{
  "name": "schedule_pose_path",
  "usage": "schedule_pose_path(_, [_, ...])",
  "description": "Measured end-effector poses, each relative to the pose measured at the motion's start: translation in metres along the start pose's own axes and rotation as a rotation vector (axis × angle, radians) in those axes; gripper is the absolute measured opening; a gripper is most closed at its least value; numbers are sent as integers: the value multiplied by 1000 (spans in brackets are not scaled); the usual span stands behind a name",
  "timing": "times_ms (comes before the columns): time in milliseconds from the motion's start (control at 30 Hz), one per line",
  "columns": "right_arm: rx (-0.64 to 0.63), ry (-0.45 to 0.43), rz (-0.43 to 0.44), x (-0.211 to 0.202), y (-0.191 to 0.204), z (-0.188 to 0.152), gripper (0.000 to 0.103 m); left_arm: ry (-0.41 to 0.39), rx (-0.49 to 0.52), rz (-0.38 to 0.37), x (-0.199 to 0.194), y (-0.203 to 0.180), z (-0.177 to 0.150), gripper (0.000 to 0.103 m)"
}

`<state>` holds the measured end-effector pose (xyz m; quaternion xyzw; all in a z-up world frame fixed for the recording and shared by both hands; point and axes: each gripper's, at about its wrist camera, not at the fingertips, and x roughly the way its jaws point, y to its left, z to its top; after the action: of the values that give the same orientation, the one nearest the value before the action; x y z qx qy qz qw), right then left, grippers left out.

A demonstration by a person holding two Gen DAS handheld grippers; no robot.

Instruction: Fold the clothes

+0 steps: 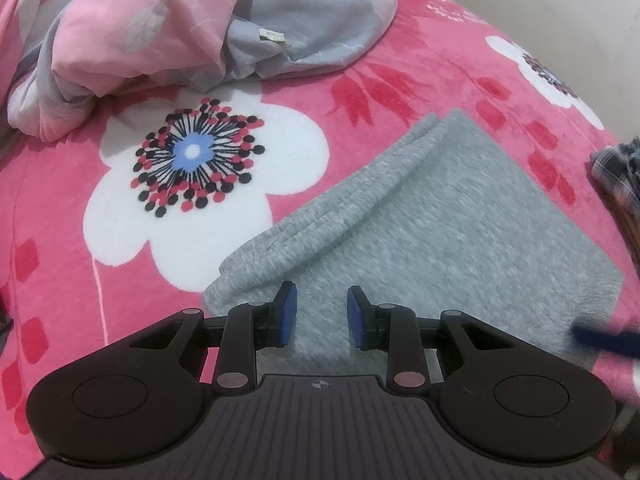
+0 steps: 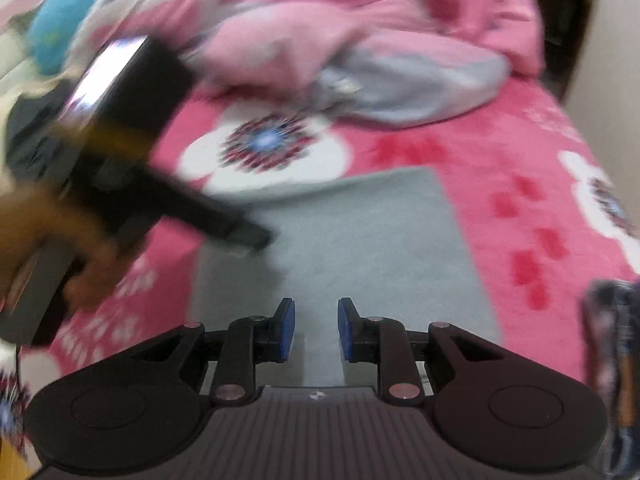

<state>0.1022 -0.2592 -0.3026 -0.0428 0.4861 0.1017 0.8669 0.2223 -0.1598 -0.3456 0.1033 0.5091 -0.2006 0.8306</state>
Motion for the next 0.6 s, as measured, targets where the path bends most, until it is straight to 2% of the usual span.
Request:
schedule_pose_path(67, [-43,88,-18,24,8,-13,25,6,-5,-8,1,1,0,28])
schedule_pose_path(167, [-31,103,-25,35,7,-16,25,6,0,-6,0,0,-1,28])
schedule_pose_path(400, [-76,-25,76,-10,29,-4,24,4,-1,-4,1,1,0,28])
schedule_pose_path(500, [-143,49,61,7,44,-19,25,4,5,-4,1,0,-1,28])
schedule_pose_path(600, [-182,60,16,24,49,-40,25,8,12,-10,1,1,-1,28])
